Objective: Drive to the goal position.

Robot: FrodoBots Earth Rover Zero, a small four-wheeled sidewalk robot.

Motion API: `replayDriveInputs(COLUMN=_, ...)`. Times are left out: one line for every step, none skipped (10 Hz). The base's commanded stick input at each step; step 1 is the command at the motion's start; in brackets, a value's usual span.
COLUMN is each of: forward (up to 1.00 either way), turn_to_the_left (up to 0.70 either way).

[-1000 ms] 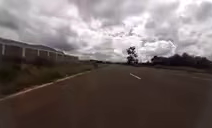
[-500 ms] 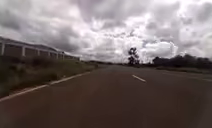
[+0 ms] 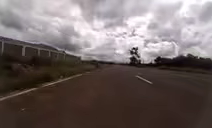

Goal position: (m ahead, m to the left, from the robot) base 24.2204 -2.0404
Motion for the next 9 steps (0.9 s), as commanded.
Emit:
replayDriveInputs(forward=1.0, turn_to_the_left=0.0)
replayDriveInputs(forward=1.0, turn_to_the_left=0.0)
replayDriveInputs(forward=1.0, turn_to_the_left=0.0)
replayDriveInputs(forward=1.0, turn_to_the_left=0.0)
replayDriveInputs(forward=1.0, turn_to_the_left=0.0)
replayDriveInputs(forward=1.0, turn_to_the_left=0.0)
replayDriveInputs(forward=1.0, turn_to_the_left=0.0)
replayDriveInputs(forward=1.0, turn_to_the_left=0.0)
replayDriveInputs(forward=1.0, turn_to_the_left=0.0)
